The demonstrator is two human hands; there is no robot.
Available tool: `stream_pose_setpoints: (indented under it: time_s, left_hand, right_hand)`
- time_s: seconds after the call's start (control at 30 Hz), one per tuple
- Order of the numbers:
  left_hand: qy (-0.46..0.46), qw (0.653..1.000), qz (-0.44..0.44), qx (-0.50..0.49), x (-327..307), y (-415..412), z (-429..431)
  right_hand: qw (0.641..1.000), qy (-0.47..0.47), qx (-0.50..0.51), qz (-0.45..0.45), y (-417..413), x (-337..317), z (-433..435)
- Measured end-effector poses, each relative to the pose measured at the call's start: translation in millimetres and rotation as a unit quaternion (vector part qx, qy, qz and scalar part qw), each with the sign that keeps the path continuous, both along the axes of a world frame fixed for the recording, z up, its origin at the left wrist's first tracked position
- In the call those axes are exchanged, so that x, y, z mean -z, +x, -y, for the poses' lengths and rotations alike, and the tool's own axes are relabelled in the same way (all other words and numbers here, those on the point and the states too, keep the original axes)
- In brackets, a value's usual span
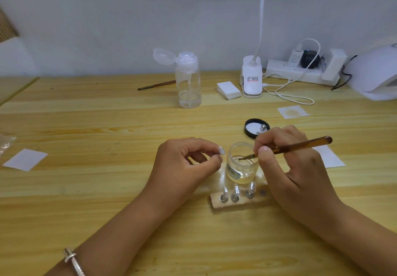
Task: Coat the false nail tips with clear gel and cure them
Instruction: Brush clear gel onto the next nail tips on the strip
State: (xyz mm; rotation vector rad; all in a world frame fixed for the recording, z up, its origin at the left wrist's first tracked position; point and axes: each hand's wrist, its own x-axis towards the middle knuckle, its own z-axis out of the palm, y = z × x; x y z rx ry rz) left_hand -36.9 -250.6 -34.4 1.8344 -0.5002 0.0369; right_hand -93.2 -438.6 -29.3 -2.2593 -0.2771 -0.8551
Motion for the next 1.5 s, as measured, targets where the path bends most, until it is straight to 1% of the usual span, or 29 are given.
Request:
stream_pose_setpoints:
  time_s: [0.13,0.23,0.37,0.53,0.93,1.2,1.4,1.43,1.5]
  left_hand:
    - [0.001,1.0,-0.001,0.0,0,0,0]
    - [0.001,1.0,-0.003,0.002,0,0,0]
    - [-0.002,1.0,-0.008,-0.005,-1,-1,0]
    - [0.001,1.0,-0.005,-0.003,-2,-1,-1]
    - [0.005,1.0,-0.003,-0.01,-4,-2,0]
    - [-0.009,1.0,-0.006,-0.004,-2,-2,0]
    - [-0.011,1.0,-0.011,-0.02,-3,-2,1]
    - [-0.014,1.0,-0.014,-0.024,-3,-2,1]
    - [-0.02,0.999,-0.018,-0.027,-2,-2,1]
  right_hand:
    - [0.999,0.027,0.005,0.017,-1,2,3]
    - [0.998,0.04,0.006,0.047,-2,3,4]
    - [0.994,0.058,-0.012,0.088,-5,2,5]
    - [0.99,0.072,-0.028,0.116,-7,3,8]
    - [0.983,0.096,-0.033,0.151,-8,4,12]
    - [0.98,0.108,-0.036,0.162,-9,5,14]
    - [0.968,0.149,-0.047,0.197,-10,4,10]
    - [0.968,0.15,-0.05,0.196,-11,4,9]
    - [0.976,0.119,-0.051,0.177,-13,3,7]
